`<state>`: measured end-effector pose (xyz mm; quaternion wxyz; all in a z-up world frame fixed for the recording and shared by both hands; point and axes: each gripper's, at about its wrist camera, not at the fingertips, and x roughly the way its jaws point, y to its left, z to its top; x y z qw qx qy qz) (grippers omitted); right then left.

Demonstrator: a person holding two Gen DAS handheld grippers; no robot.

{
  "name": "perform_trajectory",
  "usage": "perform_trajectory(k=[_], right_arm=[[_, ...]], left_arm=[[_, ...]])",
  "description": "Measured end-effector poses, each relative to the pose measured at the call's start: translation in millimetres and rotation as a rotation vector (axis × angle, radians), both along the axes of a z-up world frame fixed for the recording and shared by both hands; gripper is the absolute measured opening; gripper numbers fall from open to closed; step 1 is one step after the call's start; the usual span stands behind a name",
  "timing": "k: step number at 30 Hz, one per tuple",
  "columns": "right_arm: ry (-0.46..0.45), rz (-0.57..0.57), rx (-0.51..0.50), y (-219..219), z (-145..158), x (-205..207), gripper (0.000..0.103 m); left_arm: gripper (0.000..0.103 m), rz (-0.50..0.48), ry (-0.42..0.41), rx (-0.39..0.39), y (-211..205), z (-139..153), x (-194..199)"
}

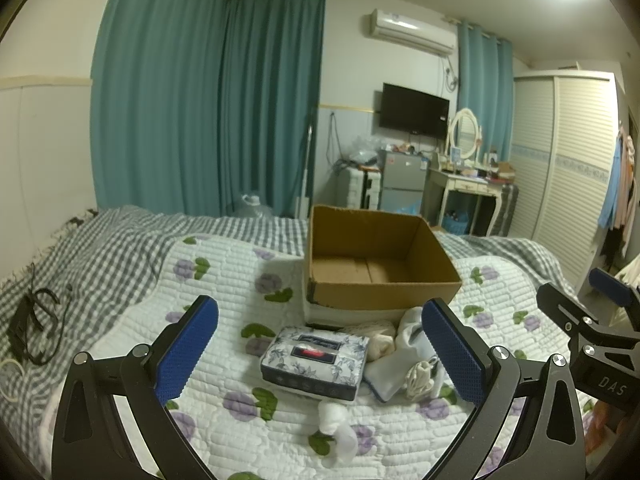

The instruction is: Organize soft objects

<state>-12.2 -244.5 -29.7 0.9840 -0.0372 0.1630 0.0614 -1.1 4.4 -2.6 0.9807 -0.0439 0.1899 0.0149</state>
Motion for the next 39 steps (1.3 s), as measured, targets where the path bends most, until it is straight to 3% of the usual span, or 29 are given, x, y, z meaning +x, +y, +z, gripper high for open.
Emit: perform_trajectory(k=[16,21,27,28,32,35,39], right_arm=[[0.021,-0.022,0.010,-18.5,3.9,3.7,0.103],[0.205,-0.036,0.011,-32.2,-22.2,32.7,0.103],[0.505,-0.091,-0.008,-39.6,-81.1,74.5,0.103],[0.559,-0.106,-0.019,-40.7,-92.4,81.4,0.103],[0.648,-0.116,-0.025,-41.2,-116.5,98.4,0.103],[0.696,-0.112,-0.039,-35.2,-128.8,108.7,0.103],[0.756,-0.098,-0.070,-25.9,-146.7,121.7,0.100]], left_arm=[[0.103,-0.002,0.001,0.004,-3.7,2.8,2.8],[0.103,0.018,0.085,0.029,-4.7,-12.7,20.0],[0.101,-0.014,0.277,0.014,-7.5,-71.0,51.8],[0.094,-0.024,0.322,0.014,-10.4,-85.7,57.9],[0.091,-0.063,0.424,0.031,-22.3,-121.3,67.5],[0.077,-0.082,0.481,0.049,-29.8,-144.1,74.4],[0.075,-0.108,0.529,0.023,-31.5,-161.7,82.5]])
